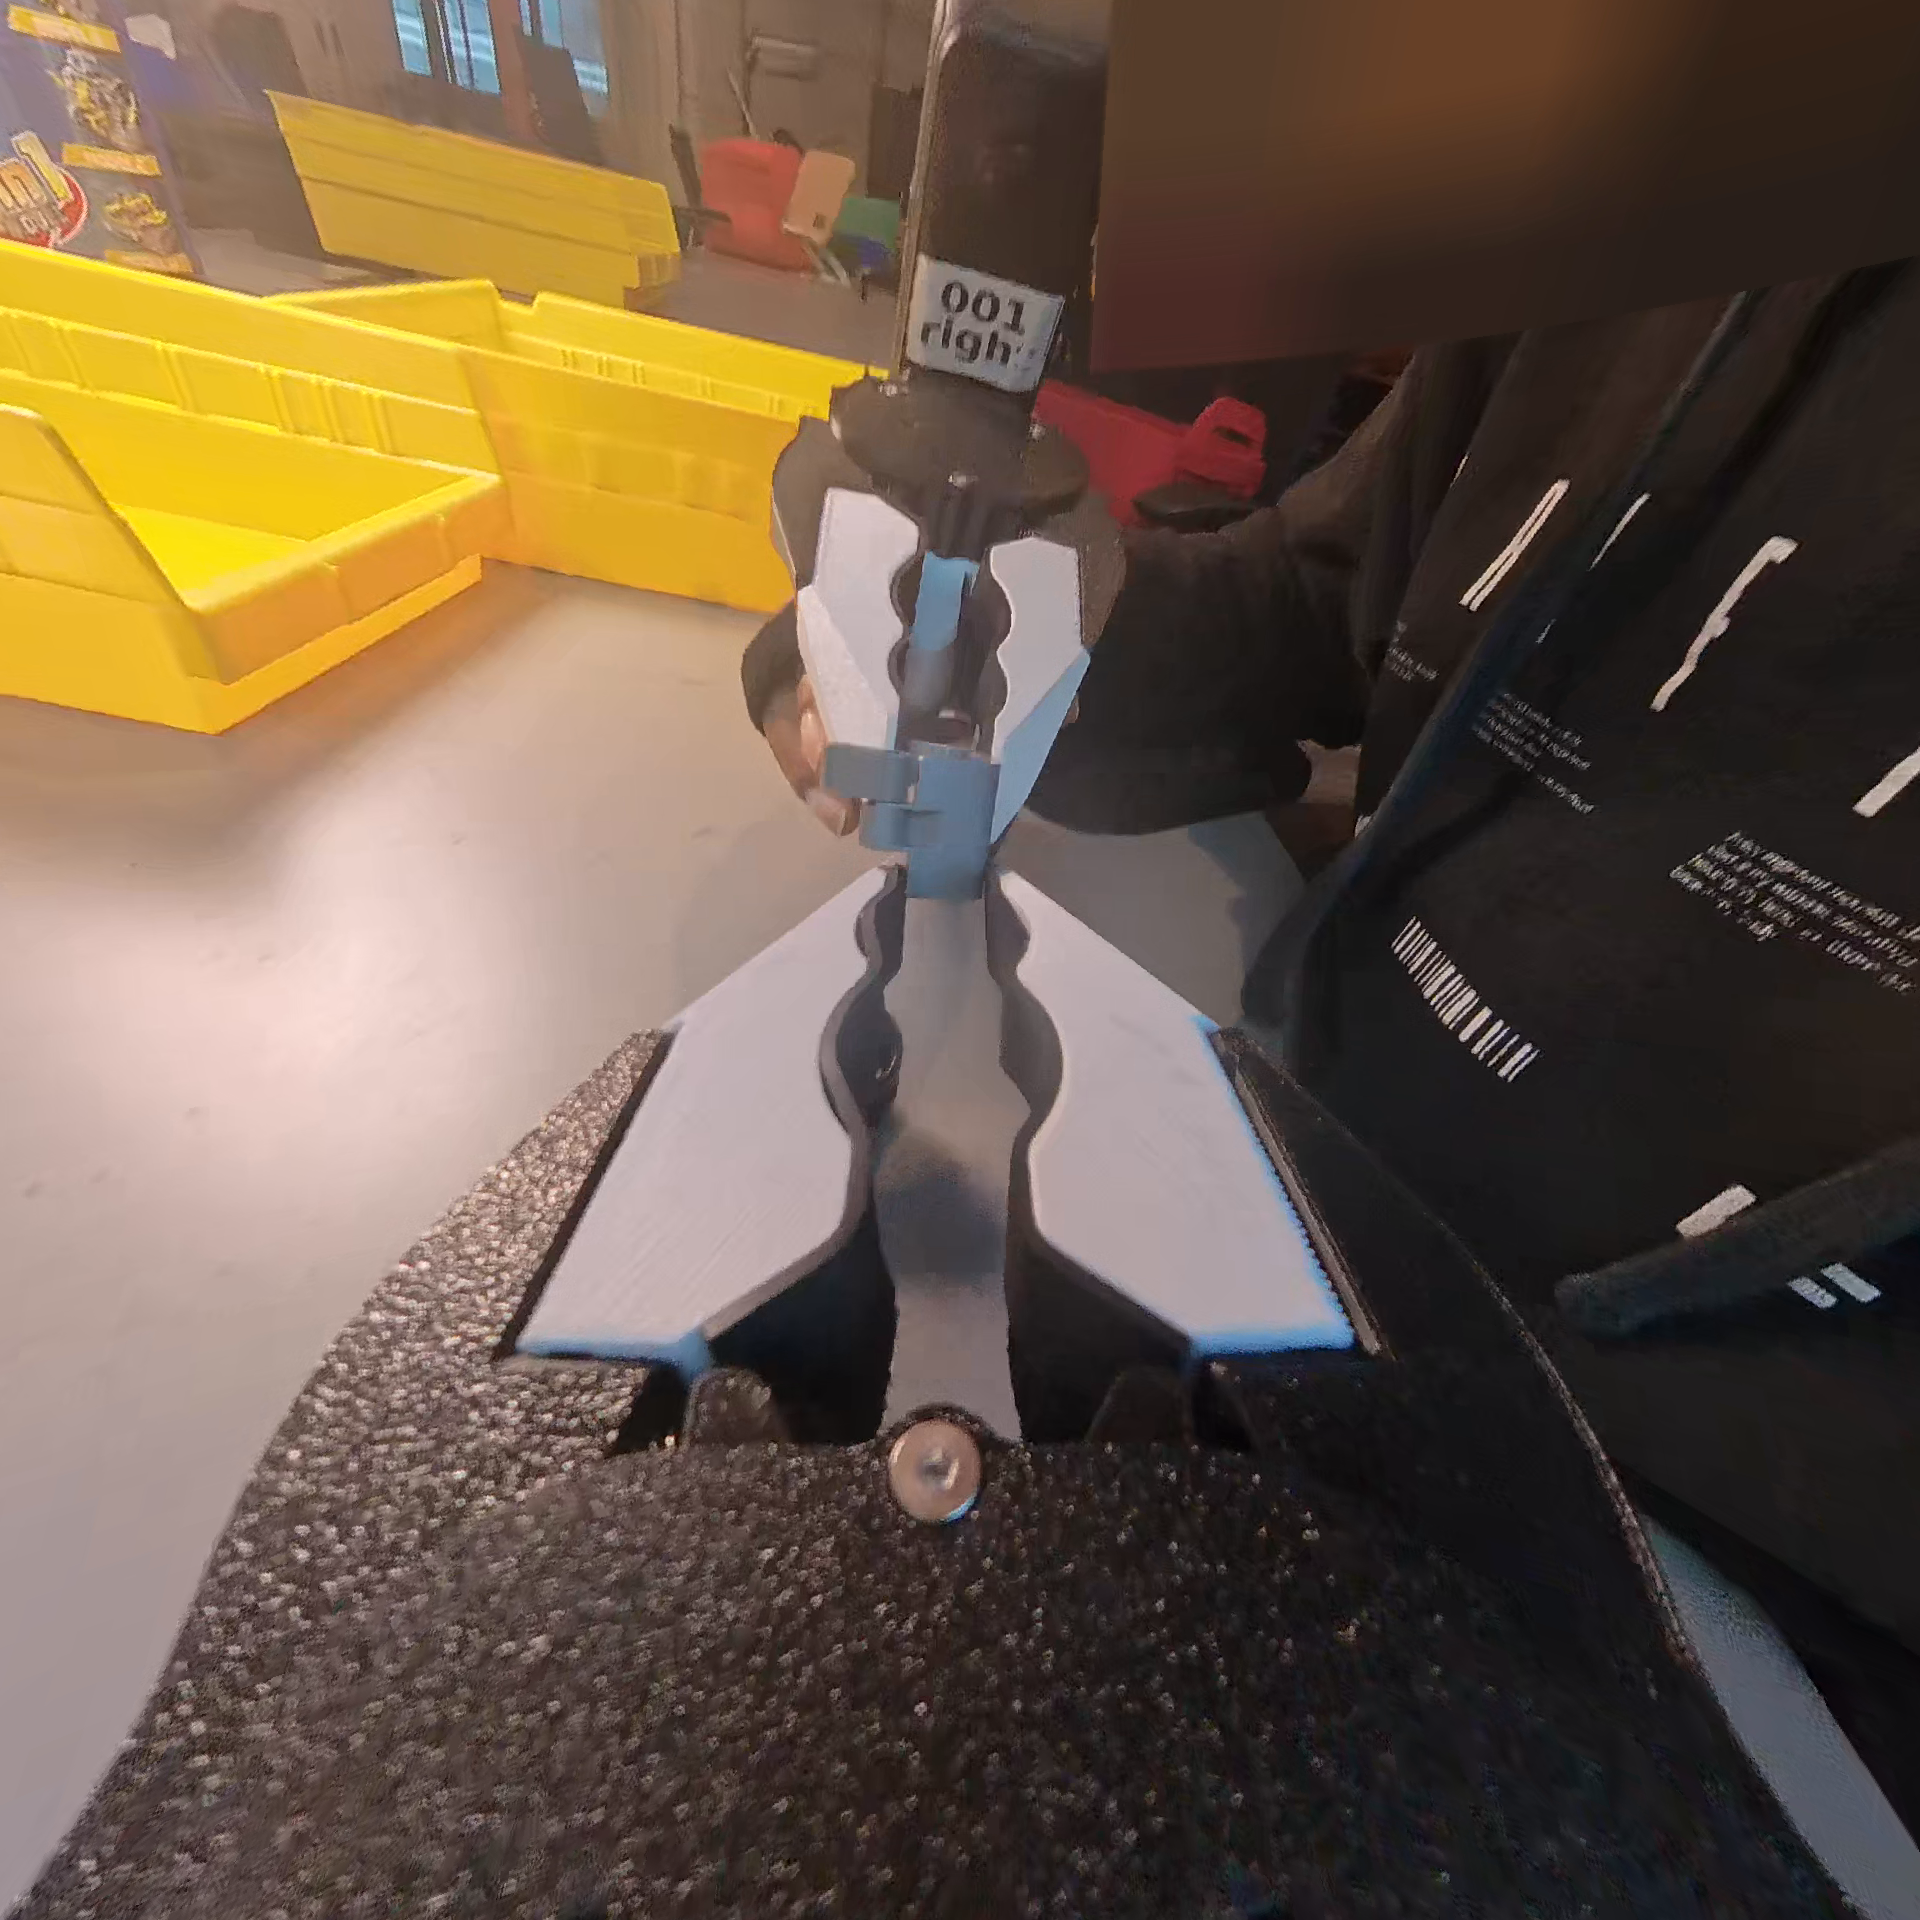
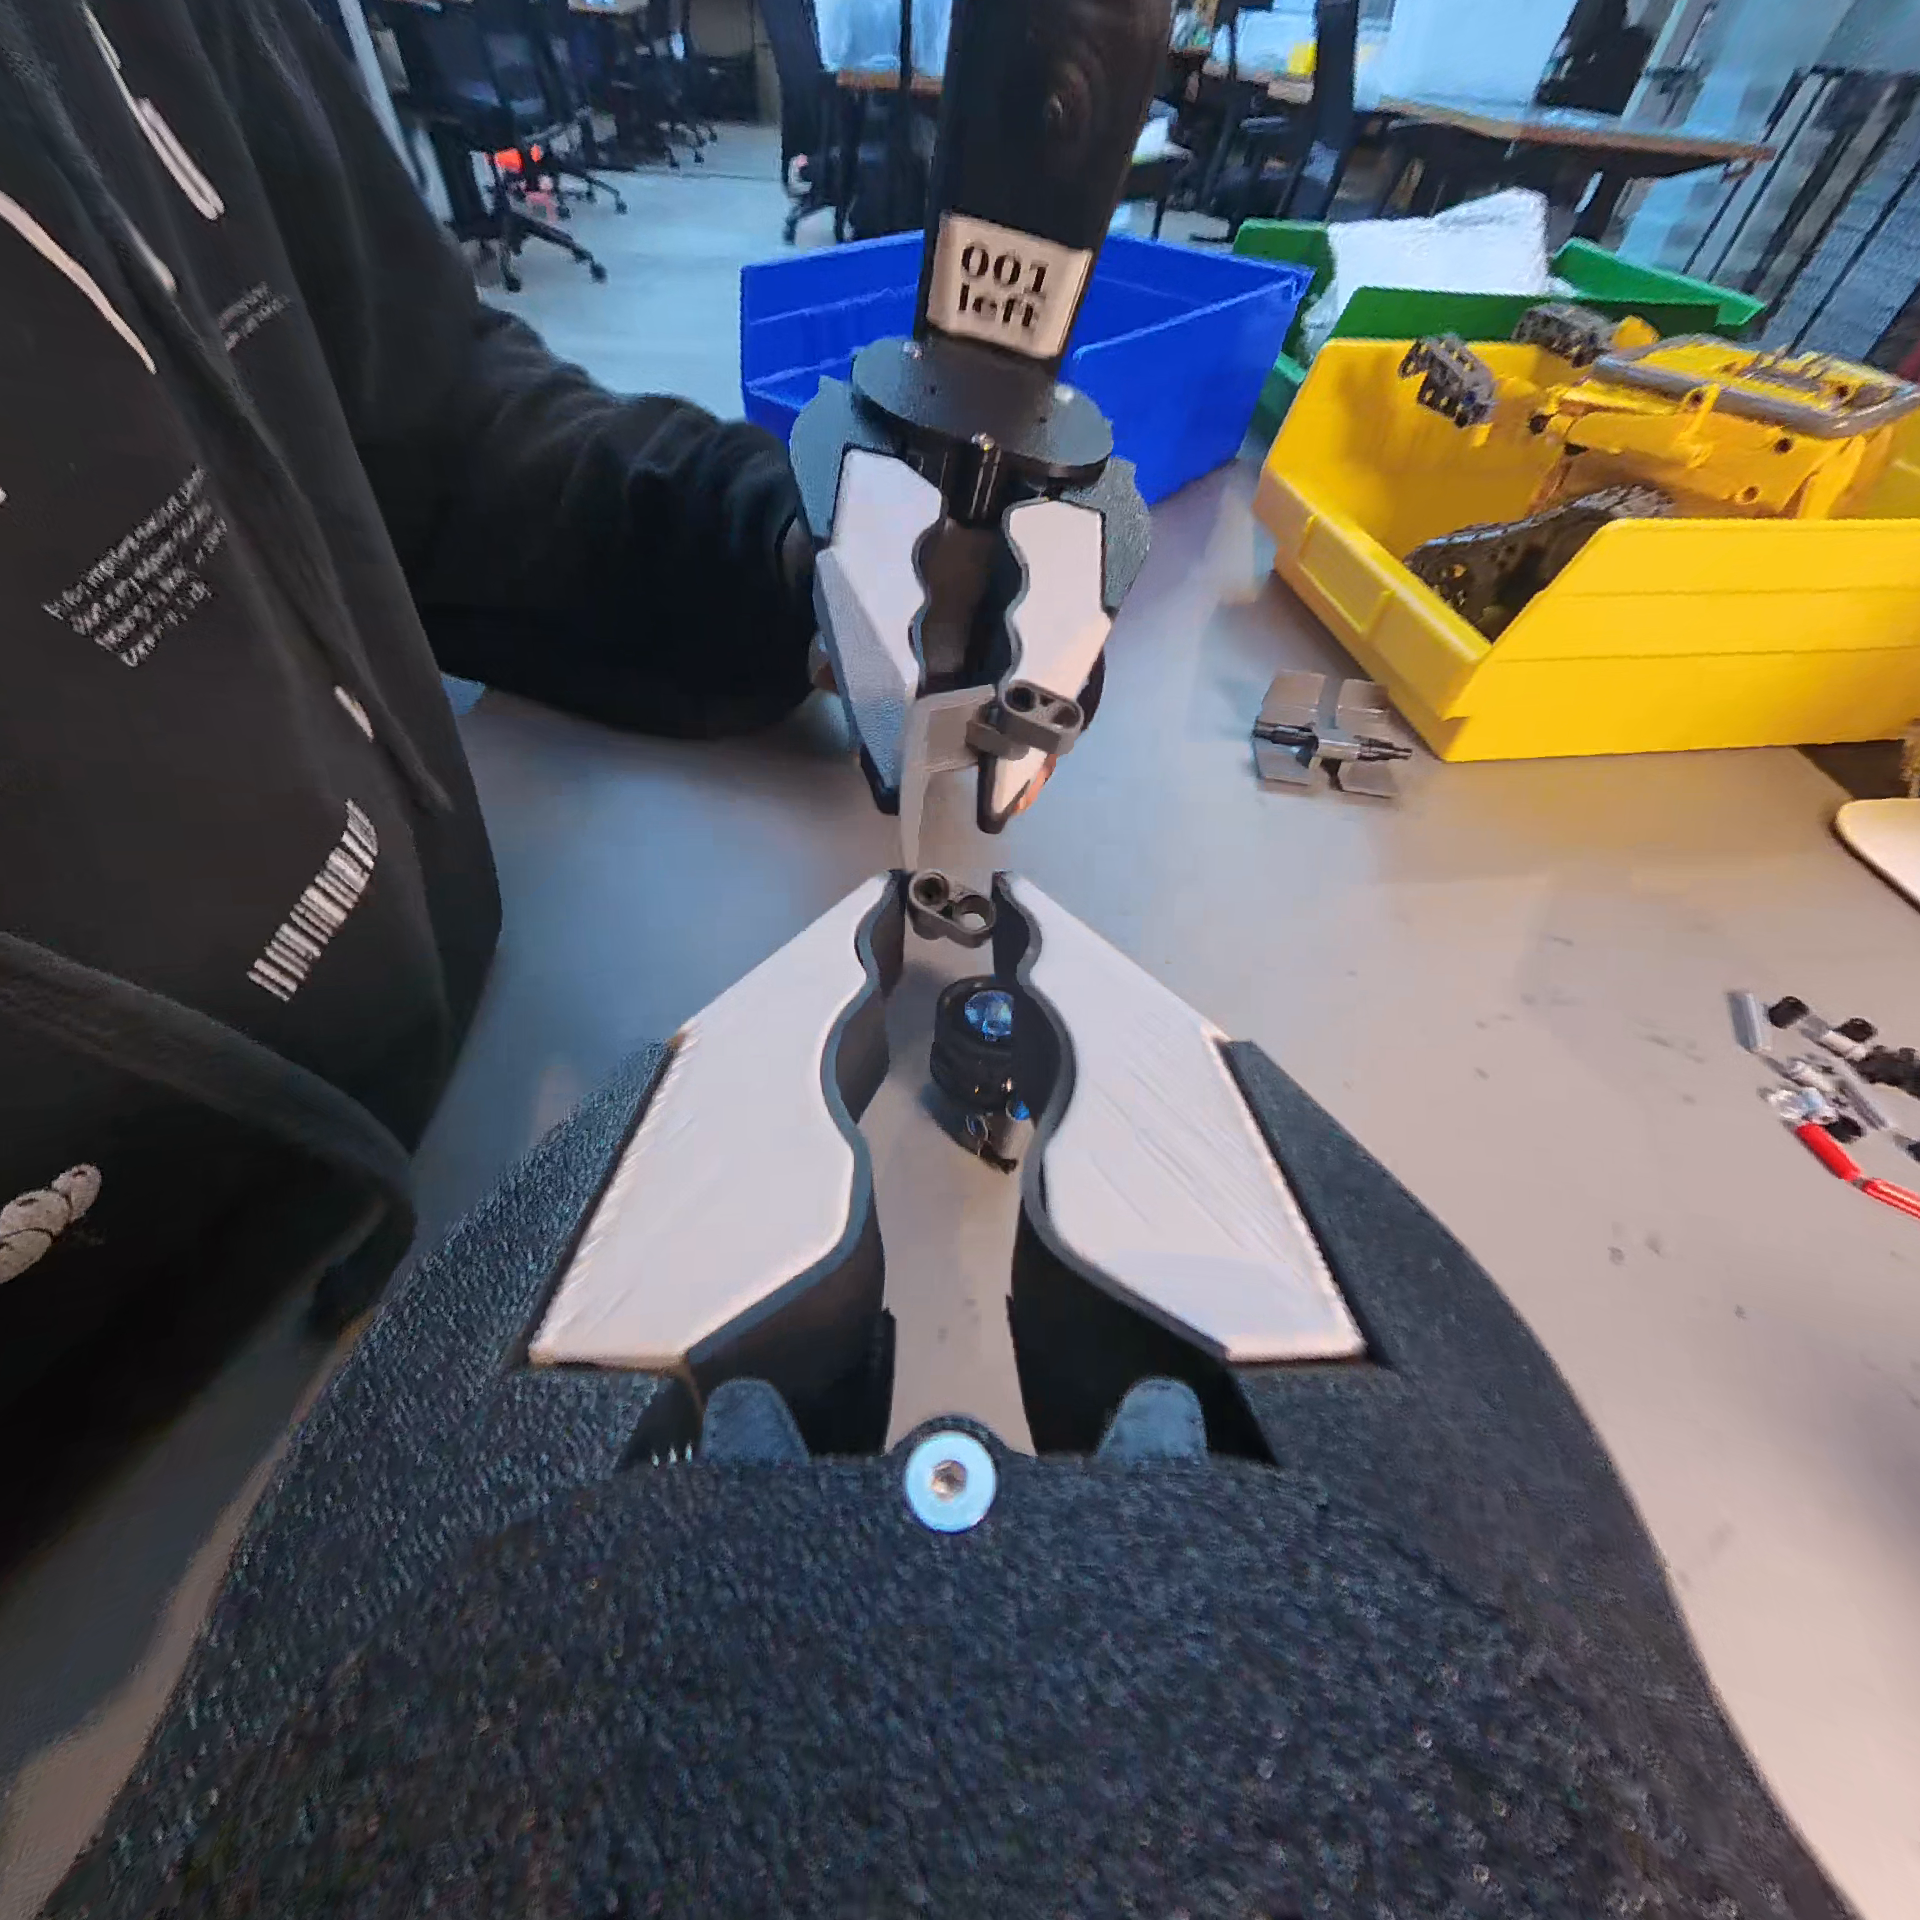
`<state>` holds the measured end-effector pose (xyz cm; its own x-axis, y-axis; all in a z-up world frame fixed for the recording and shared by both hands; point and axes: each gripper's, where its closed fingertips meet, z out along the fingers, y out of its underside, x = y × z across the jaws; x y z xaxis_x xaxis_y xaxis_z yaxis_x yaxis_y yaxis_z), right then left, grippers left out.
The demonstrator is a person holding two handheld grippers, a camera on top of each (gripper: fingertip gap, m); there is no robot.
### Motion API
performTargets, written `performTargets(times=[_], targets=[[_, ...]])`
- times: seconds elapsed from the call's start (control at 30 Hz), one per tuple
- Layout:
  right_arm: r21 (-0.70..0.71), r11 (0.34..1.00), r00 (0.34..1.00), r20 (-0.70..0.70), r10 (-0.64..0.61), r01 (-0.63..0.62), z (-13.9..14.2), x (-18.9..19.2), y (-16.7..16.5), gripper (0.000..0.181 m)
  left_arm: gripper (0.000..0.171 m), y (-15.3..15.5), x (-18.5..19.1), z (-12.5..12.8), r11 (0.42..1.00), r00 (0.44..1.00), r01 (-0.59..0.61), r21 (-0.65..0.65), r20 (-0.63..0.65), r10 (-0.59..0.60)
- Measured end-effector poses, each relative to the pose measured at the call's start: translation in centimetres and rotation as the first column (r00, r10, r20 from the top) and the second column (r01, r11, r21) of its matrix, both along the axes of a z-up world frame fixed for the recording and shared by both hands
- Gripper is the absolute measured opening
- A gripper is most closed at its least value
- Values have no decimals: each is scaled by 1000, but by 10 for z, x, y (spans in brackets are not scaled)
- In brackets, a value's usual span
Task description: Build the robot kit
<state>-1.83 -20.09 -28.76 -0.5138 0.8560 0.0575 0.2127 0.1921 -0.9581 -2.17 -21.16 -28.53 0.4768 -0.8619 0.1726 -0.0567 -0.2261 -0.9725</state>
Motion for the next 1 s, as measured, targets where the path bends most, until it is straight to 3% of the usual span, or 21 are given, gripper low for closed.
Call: performTargets(times=[0.13, 0.47, 0.57, 1.0], targets=[[18, 998, 995, 80, 58, -60, -17, 1, -7, 14, 18, -8, -9, -23, 998, 988, 27, -63, -148, -37], [1, 990, 985, 98, 142, -143, -24, 3, -18, 13, 39, -11, -8, -19, 999, 987, 42, -32, -154, -46], [-1, 988, 982, 107, 154, -155, -27, 2, -20, 14, 25, -12, -3, -25, 998, 980, 46, -35, -190, -51], [50, 999, 994, 112, 5, -11, -35, -4, 9, 19, 23, 6, -10, -35, 995, 971, -72, -70, -231, 54]])
